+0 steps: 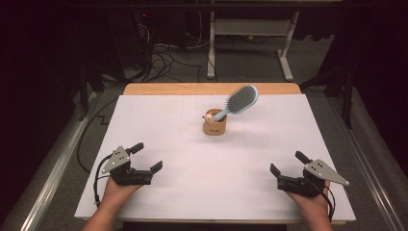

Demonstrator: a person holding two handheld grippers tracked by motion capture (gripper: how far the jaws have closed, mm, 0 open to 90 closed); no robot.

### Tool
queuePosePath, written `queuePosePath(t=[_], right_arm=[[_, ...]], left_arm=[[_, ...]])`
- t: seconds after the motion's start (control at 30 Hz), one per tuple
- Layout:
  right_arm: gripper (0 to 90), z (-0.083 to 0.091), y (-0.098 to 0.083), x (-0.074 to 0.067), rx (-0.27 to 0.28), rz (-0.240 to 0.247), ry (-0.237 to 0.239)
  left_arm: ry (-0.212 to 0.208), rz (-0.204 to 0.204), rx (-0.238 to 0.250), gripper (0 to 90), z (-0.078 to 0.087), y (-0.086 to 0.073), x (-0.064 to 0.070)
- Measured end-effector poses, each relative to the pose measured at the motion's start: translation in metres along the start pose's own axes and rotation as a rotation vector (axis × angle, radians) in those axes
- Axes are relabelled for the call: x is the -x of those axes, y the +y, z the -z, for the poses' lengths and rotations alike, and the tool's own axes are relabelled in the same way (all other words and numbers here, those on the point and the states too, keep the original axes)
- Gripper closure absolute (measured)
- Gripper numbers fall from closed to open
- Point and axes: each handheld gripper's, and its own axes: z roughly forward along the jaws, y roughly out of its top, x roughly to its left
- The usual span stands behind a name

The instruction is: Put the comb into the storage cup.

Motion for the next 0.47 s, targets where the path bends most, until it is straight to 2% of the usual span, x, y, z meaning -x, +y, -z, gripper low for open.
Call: queuePosePath(t=[0.27, 0.47], right_arm=[[0.4, -0.0027, -0.0019, -0.0060, -0.018, 0.033, -0.004], [0.4, 0.0003, -0.0028, -0.0070, -0.023, 0.036, -0.013]], left_arm=[[-0.001, 0.006, 0.015, 0.0, 0.0020, 0.0017, -0.0017], [-0.007, 0.012, 0.013, 0.0, -0.0012, 0.0012, -0.0014]])
